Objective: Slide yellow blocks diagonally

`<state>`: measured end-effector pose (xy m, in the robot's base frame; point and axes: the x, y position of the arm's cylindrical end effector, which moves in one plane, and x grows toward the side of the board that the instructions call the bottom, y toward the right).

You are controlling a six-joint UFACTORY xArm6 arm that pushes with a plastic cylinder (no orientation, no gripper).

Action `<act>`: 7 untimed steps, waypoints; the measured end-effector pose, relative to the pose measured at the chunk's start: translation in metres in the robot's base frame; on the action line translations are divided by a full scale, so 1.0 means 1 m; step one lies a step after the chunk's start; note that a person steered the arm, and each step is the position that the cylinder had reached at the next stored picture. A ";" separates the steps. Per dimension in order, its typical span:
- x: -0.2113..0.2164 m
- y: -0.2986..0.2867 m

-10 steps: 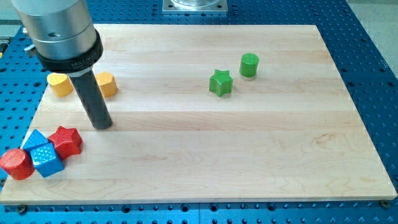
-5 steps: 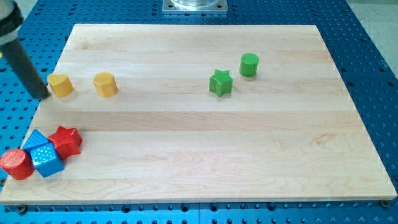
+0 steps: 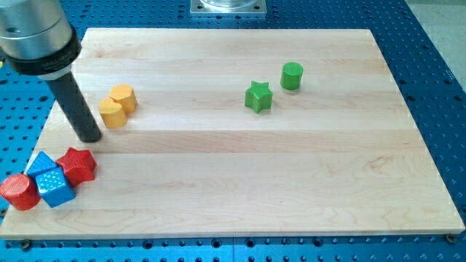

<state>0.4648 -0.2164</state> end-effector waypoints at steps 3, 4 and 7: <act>-0.065 0.012; -0.071 0.087; -0.002 0.183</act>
